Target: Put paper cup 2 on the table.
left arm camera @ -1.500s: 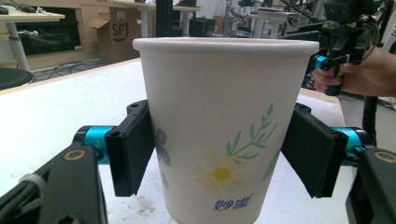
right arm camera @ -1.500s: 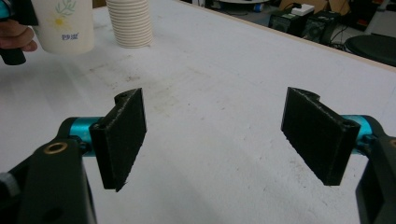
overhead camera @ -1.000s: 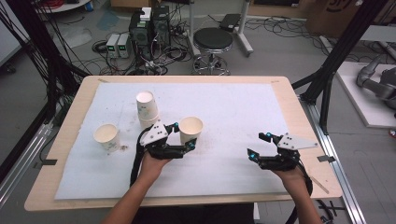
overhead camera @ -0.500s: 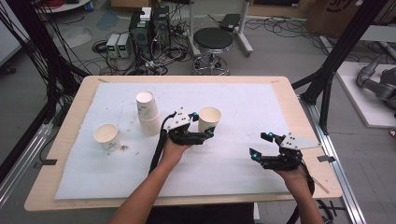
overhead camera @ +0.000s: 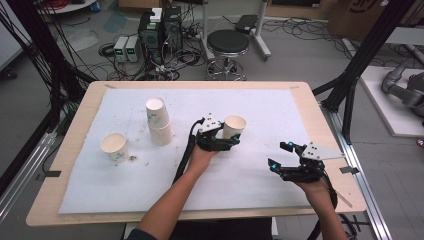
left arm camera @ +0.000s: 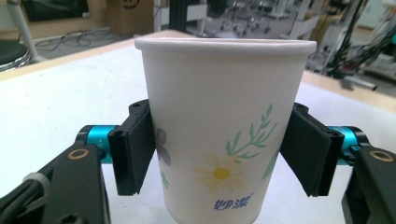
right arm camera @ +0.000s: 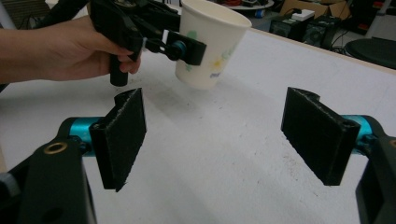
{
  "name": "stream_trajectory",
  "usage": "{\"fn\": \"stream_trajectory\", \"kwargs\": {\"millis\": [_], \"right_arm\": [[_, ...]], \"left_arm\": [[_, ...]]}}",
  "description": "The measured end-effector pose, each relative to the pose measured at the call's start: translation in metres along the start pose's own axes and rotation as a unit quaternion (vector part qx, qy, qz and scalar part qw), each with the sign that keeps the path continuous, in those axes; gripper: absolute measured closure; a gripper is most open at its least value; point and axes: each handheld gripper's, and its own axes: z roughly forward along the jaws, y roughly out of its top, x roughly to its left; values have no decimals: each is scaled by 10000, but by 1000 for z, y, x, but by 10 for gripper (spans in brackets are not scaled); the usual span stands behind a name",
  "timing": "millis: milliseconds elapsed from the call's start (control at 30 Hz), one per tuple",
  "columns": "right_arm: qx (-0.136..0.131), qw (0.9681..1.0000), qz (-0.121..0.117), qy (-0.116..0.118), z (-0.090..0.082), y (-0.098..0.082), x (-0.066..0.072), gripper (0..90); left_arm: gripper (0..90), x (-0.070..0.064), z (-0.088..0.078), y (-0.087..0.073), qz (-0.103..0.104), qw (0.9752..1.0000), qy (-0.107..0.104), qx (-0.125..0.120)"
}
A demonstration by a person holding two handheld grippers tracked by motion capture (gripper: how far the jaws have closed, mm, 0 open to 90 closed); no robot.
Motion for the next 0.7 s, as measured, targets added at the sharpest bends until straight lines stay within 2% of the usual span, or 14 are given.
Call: {"fn": "stream_trajectory", "kwargs": {"millis": [100,233,333,500,700], "right_arm": [[-9,10000,13,8,-1,0,0,229],[-12,10000,19,14,-1,0,-1,229],[-16,10000,18,21,-2,0,-1,229],[8,10000,24,36,-1,0,0,229],[19,10000,6,55,0,1,1,229]], "left_arm": [[310,-3,7,-2,42,9998,90,186],[314,-5,15,-7,129,9979,262,586],[316,-6,13,-6,164,9972,329,645],[319,-9,6,-4,319,9943,391,939],[322,-12,-2,-8,397,9927,456,1041]]}}
